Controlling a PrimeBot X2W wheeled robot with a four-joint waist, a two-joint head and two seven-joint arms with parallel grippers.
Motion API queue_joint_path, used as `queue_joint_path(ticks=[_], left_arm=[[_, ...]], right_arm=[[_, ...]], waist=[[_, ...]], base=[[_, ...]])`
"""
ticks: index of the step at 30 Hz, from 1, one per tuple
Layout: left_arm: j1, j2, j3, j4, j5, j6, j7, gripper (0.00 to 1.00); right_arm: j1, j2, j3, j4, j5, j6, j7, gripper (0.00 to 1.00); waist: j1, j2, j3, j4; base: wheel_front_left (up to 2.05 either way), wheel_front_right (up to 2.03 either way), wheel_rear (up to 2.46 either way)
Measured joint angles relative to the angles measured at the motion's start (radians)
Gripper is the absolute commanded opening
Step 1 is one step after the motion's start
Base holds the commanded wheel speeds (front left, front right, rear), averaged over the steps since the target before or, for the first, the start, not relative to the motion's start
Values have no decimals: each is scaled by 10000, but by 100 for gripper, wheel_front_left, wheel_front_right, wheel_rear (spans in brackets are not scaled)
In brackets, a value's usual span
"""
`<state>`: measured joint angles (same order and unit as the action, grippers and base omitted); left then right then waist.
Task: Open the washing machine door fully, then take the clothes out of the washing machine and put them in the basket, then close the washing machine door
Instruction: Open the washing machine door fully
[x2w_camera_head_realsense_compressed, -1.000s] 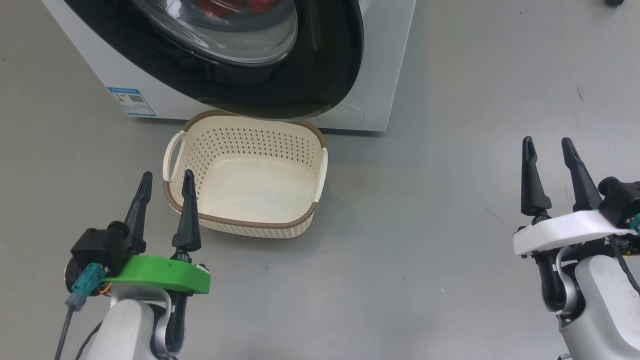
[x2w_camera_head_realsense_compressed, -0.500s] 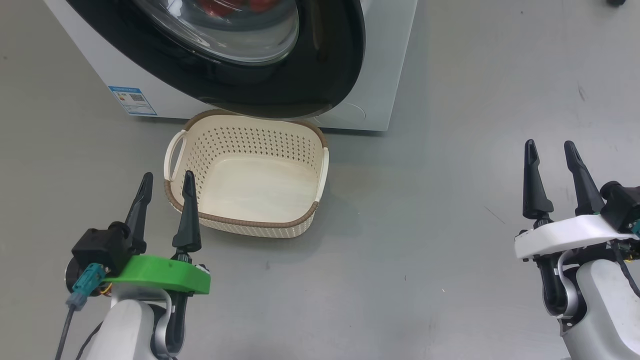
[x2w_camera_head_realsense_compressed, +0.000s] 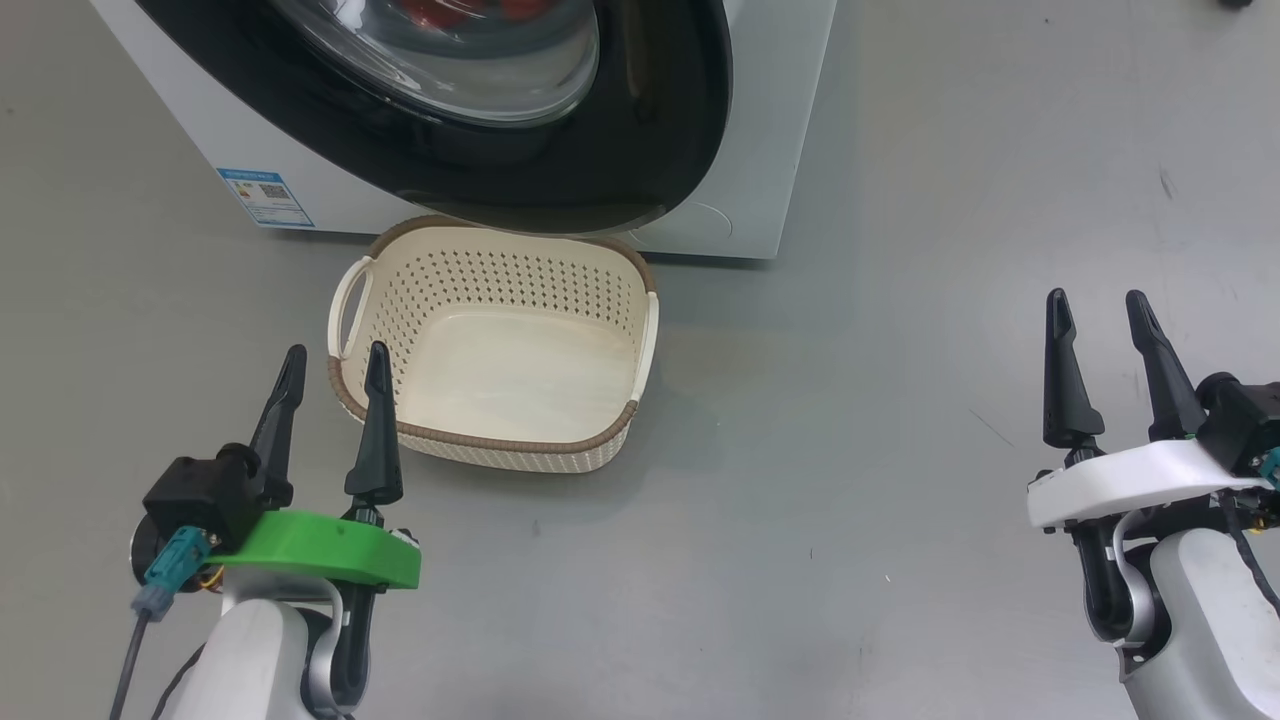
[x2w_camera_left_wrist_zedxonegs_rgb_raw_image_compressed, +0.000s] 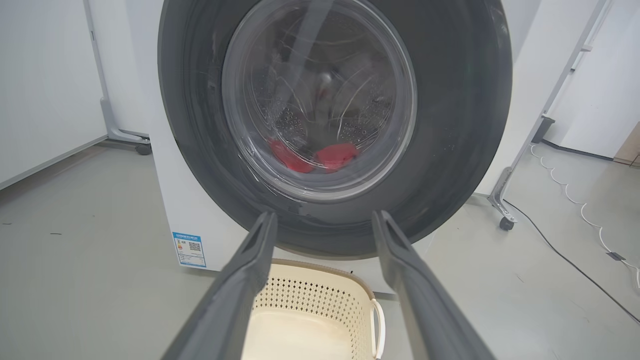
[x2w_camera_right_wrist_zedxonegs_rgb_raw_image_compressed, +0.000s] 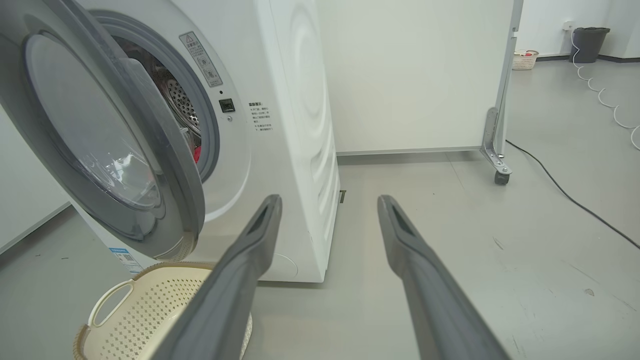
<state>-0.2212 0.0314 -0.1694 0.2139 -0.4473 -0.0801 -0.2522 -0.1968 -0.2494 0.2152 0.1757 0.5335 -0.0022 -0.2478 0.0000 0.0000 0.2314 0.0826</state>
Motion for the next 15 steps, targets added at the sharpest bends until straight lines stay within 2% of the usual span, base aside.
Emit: queue_joint_path(ticks=[15], left_arm=[[0, 0, -6, 12, 0, -15, 0, 100]], right_arm=[[10, 8, -19, -61, -81, 2, 0, 100]], waist=[[0, 0, 9, 17]], base=[[0, 0, 0]])
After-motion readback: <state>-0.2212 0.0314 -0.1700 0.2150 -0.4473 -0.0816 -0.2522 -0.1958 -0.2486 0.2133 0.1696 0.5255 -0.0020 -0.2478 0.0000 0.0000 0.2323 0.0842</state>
